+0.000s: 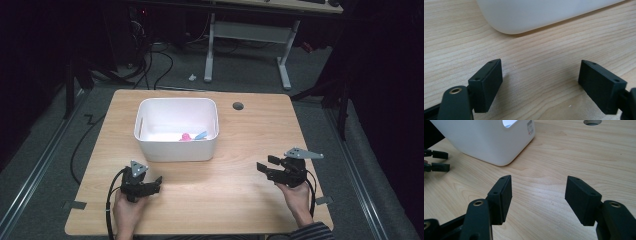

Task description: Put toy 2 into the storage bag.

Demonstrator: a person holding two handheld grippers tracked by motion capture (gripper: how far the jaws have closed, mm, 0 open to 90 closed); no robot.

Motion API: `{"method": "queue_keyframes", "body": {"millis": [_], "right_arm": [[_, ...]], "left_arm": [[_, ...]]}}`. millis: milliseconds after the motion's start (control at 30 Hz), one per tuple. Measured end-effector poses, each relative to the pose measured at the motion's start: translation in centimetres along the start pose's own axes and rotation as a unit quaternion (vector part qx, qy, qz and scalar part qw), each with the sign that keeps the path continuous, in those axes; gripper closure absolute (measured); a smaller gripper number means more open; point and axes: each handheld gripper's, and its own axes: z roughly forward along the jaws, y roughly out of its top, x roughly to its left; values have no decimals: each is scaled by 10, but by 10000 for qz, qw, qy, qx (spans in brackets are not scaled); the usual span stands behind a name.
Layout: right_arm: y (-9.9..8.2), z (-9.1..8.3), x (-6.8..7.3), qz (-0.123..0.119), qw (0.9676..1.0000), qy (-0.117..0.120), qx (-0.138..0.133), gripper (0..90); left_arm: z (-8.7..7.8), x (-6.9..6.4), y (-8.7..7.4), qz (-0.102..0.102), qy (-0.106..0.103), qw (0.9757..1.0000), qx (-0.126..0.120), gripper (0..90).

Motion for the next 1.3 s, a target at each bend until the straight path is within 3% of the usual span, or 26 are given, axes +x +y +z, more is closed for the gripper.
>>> {"method": "queue_keyframes", "body": {"millis": [500, 667, 900, 1300], "right_arm": [[-10, 26, -5, 107, 9998, -88, 151, 389], [-14, 36, -6, -134, 9989, -321, 327, 388], [-20, 49, -8, -147, 9977, -445, 495, 387], [-28, 59, -11, -180, 9966, -581, 549, 381]], "left_arm": [[0, 0, 0, 7, -8, 10000, -1, 197], [0, 0, 0, 7, -7, 10000, -1, 197], [0, 0, 0, 7, -9, 10000, -1, 197], [0, 0, 0, 7, -8, 10000, -1, 197]]}}
